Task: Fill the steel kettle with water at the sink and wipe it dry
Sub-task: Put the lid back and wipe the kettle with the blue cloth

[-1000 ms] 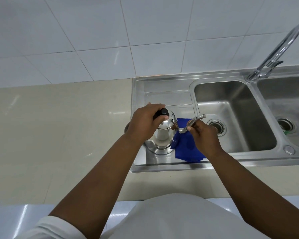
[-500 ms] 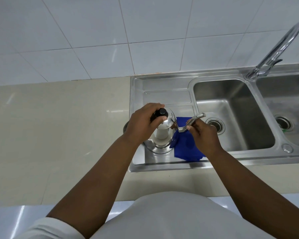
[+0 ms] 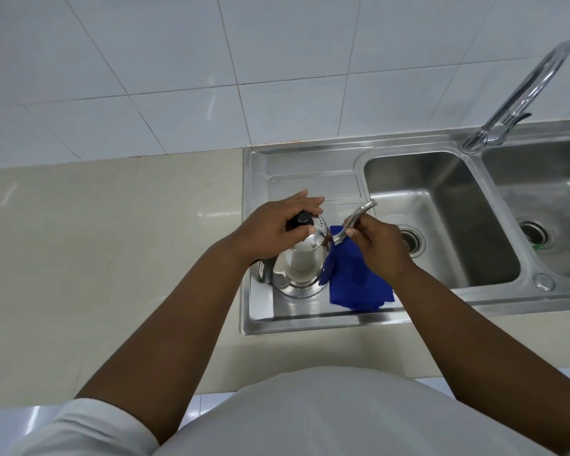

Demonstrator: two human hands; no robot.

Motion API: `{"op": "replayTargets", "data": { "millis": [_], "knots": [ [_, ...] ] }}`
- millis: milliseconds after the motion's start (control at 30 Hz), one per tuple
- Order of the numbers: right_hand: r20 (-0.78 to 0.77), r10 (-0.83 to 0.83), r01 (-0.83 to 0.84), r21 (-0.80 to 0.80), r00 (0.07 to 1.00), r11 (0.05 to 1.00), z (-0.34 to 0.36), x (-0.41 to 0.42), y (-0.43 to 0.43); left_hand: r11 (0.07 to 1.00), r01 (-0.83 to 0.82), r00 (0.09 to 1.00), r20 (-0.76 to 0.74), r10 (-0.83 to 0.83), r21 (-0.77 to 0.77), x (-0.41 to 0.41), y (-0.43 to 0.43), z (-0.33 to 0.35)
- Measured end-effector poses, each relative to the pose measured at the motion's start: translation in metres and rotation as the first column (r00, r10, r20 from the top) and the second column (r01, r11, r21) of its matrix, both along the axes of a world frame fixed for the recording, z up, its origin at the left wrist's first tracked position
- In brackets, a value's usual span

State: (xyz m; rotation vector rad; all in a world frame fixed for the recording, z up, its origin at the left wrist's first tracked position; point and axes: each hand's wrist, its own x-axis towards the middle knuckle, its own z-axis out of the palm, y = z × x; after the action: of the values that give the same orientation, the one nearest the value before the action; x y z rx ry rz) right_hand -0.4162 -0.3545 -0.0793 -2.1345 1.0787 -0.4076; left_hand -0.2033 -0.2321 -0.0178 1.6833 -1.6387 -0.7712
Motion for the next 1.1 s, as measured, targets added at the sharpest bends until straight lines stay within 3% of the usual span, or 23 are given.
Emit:
{"op": "replayTargets", "data": {
  "millis": [300,467,633,733,800,867,1000,1100],
  "knots": [
    [0.037,0.103,-0.106,0.102,0.994,0.989,0.004,0.032,-0.024,0.986,-0.166,0.985,0.041,0.166,-0.011,-0.017,0.005,-0.009],
    [0.034,0.104,-0.107,0.076,0.994,0.991,0.002,0.039,-0.026,0.981,-0.192,0.976,0.098,0.193,-0.016,-0.019,0.005,-0.014],
    [0.041,-0.070,0.069,0.025,0.997,0.997,-0.029,0.019,-0.014,0.981,-0.194,0.976,0.096,0.196,-0.027,-0.020,0.005,-0.013],
    [-0.169,0.002,-0.006,-0.022,0.986,1.000,-0.058,0.006,-0.002,0.977,-0.211,0.973,0.096,0.212,-0.024,-0.022,0.005,-0.013],
    [-0.396,0.103,-0.140,-0.065,0.913,0.988,-0.075,-0.003,0.007,0.976,-0.216,0.971,0.104,0.217,-0.021,-0.022,0.005,-0.013],
    [-0.519,0.156,-0.238,-0.095,0.840,0.967,-0.086,-0.012,0.013,0.976,-0.216,0.970,0.106,0.217,-0.021,-0.022,0.004,-0.013],
    [-0.589,0.165,-0.295,-0.130,0.791,0.947,-0.091,-0.023,0.018,0.977,-0.214,0.969,0.119,0.214,-0.013,-0.023,0.005,-0.012],
    [-0.576,0.105,-0.250,-0.178,0.811,0.952,-0.092,-0.020,0.026,0.978,-0.208,0.971,0.120,0.209,-0.017,-0.023,0.005,-0.011]
  ]
}}
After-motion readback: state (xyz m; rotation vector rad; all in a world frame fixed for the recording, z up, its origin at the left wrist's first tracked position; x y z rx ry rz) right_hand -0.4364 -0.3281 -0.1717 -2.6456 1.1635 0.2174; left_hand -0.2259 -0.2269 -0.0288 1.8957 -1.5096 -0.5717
